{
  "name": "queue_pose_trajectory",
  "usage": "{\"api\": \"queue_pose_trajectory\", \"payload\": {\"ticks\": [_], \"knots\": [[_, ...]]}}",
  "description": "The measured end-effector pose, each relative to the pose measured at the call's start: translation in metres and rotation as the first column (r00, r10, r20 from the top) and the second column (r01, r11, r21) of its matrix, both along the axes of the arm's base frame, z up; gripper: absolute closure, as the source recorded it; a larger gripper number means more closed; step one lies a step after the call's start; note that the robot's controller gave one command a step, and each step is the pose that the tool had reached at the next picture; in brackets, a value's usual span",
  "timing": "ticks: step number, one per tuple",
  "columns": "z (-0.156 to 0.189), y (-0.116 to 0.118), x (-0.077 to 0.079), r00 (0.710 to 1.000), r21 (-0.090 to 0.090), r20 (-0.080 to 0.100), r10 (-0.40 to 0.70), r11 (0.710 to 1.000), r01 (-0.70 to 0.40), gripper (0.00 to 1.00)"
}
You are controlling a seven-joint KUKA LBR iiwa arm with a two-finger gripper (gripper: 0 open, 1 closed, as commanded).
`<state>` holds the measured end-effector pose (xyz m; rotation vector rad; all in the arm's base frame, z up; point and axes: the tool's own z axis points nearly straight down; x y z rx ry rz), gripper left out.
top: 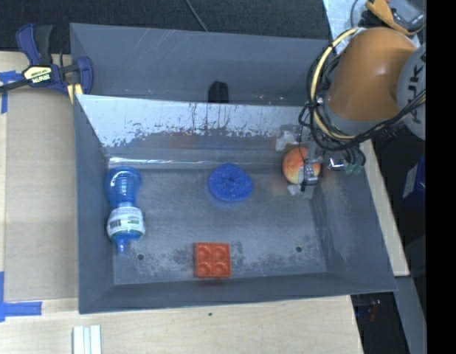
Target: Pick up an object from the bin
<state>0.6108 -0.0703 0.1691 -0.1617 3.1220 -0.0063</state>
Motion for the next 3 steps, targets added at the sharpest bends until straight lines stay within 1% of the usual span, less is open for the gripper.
{"api": "queue_pose_trajectory", "payload": {"ticks": [1,2,3], "knots": [[-0.053,0.011,0.008,1.0,0.0,0.005,0.003,1.0,-0.003,0.0],[-0.064,0.058,0.005,0.957,-0.008,0.005,0.29,0.957,-0.29,0.0],[-0.062,-0.008,-0.009,0.994,-0.003,0.002,0.106,0.994,-0.106,0.0]]}}
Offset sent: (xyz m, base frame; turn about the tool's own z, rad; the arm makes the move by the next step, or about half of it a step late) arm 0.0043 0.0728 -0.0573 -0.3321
